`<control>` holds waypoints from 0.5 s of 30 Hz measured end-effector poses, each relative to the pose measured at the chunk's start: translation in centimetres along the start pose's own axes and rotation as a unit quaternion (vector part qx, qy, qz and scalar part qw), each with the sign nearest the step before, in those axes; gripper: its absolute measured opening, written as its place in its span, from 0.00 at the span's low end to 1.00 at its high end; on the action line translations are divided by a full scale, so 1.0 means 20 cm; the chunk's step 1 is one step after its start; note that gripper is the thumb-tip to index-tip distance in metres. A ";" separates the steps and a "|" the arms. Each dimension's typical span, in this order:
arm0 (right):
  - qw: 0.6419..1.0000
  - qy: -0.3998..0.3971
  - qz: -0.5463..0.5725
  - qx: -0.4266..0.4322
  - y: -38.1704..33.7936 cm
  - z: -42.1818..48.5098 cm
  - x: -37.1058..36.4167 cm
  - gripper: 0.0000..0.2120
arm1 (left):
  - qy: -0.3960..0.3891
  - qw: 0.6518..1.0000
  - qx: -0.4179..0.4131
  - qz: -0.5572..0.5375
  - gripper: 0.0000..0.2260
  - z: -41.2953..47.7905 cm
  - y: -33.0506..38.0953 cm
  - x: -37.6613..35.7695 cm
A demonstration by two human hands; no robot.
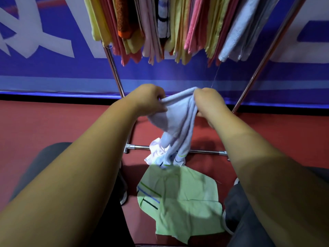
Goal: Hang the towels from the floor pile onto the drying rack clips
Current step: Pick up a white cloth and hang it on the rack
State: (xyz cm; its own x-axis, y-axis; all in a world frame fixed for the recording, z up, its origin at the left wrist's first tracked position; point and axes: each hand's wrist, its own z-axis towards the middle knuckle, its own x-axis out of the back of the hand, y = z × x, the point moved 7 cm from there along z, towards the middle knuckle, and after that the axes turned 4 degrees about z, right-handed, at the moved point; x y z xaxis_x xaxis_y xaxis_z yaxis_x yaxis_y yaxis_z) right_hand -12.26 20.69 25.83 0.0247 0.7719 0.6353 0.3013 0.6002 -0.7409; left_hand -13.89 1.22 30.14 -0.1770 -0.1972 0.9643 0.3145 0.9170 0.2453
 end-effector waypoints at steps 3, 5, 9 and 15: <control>0.986 0.028 0.149 -0.063 0.06 -0.01 0.06 0.07 | 0.018 0.997 0.042 -0.061 0.07 0.01 -0.06 0.01; 0.984 -0.012 0.163 -0.073 0.07 0.00 0.01 0.09 | 0.061 0.975 0.043 -0.210 0.06 0.02 -0.05 0.02; 0.988 -0.107 0.110 0.011 0.00 -0.07 -0.12 0.10 | 0.053 0.917 0.022 -0.395 0.04 0.02 0.00 0.00; 0.985 -0.093 0.141 0.027 -0.01 -0.05 -0.11 0.07 | 0.087 0.884 0.083 -0.452 0.05 0.03 -0.06 -0.02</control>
State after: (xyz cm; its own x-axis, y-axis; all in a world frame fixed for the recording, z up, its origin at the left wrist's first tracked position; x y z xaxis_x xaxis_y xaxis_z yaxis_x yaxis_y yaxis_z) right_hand -11.37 18.59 24.81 -0.0769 0.9313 0.3559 0.2558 0.3635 -0.8958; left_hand -14.76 0.32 29.38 -0.1352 -0.9122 0.3867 -0.0262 0.3934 0.9190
